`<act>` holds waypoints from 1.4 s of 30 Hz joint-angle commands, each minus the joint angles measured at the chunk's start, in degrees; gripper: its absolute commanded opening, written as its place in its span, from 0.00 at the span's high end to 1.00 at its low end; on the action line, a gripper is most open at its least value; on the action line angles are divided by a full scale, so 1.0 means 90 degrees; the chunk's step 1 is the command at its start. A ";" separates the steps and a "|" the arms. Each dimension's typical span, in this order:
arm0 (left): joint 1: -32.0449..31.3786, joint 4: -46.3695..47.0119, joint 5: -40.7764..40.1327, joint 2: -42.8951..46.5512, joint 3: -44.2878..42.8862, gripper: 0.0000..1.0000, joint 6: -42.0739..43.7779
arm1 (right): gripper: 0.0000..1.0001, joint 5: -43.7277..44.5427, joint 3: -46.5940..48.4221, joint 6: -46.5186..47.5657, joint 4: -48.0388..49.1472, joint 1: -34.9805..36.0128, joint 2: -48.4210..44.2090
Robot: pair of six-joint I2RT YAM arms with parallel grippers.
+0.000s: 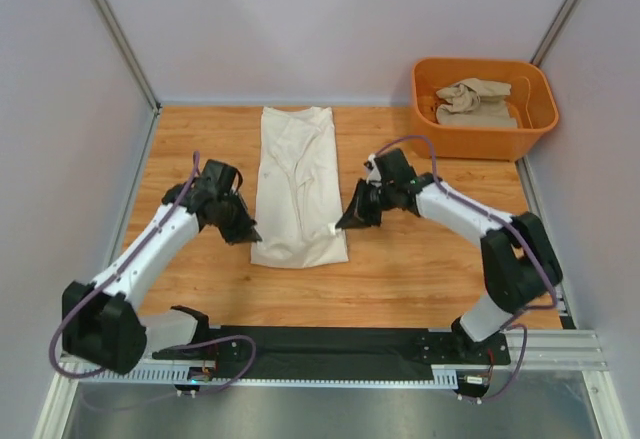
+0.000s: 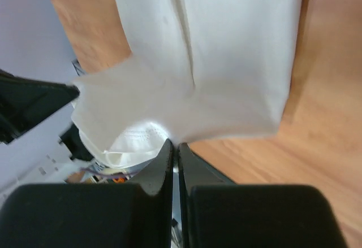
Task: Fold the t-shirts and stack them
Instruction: Fold the tshirt
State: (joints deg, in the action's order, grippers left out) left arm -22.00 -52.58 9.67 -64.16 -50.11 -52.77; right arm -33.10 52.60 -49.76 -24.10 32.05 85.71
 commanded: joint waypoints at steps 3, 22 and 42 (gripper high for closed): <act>0.1018 0.0686 0.0263 -0.2145 -0.1919 1.00 0.1117 | 1.00 -0.0511 0.3009 0.1563 -0.1471 -0.0856 0.2182; 0.1760 0.0734 0.0536 -0.5117 -0.4315 1.00 0.1342 | 1.00 -0.1322 0.6704 0.1876 -0.2459 -0.1520 0.5251; 0.1907 0.0517 0.0493 -0.4210 -0.4488 0.51 0.3033 | 0.44 0.0117 0.7097 0.3421 -0.3543 -0.1493 0.4650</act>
State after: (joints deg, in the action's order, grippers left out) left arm -5.02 -50.28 8.75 -111.63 -97.62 -29.02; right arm -33.45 127.98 -23.66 -57.69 14.87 139.09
